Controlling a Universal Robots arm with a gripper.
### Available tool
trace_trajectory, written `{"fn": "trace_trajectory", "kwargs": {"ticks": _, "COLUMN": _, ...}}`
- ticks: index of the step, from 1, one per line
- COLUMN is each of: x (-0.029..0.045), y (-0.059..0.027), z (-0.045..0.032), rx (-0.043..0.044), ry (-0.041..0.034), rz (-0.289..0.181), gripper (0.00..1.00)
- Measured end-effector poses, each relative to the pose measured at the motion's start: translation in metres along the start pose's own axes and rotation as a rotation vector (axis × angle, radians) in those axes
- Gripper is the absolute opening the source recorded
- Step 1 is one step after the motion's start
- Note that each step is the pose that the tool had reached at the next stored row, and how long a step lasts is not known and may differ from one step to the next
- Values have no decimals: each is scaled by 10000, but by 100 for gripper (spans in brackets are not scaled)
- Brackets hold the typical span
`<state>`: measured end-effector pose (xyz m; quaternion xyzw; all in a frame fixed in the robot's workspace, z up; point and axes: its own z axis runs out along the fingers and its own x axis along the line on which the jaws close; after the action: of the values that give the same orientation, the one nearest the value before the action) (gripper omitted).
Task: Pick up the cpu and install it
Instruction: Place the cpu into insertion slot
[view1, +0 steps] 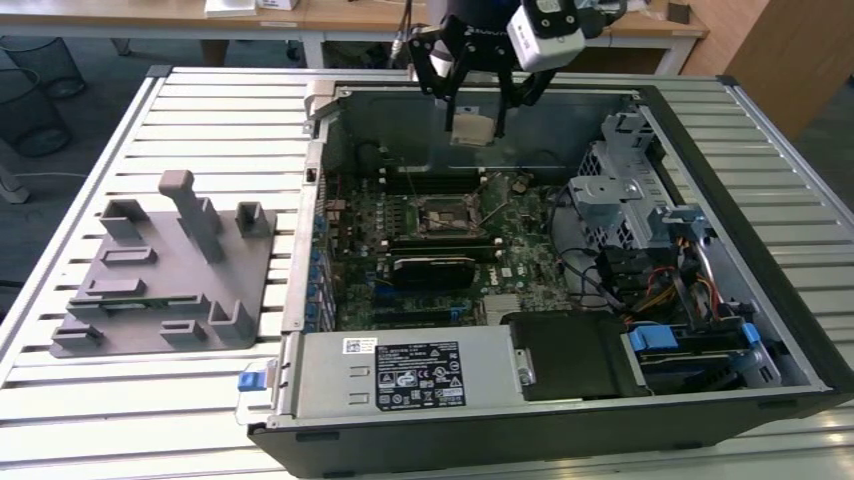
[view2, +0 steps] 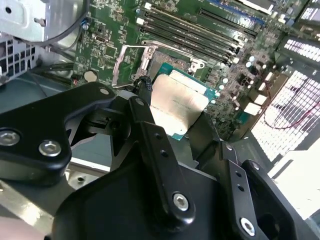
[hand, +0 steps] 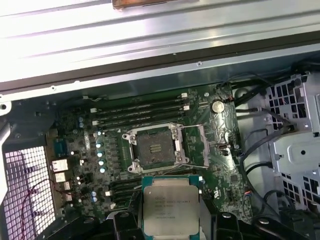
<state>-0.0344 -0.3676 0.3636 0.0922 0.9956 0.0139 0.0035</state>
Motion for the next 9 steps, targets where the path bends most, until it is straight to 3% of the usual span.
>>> {"fn": "trace_trajectory", "kwargs": {"ticks": 9, "x": 0, "y": 0, "z": 14, "rx": 2, "ry": -24, "rz": 712, "gripper": 54}}
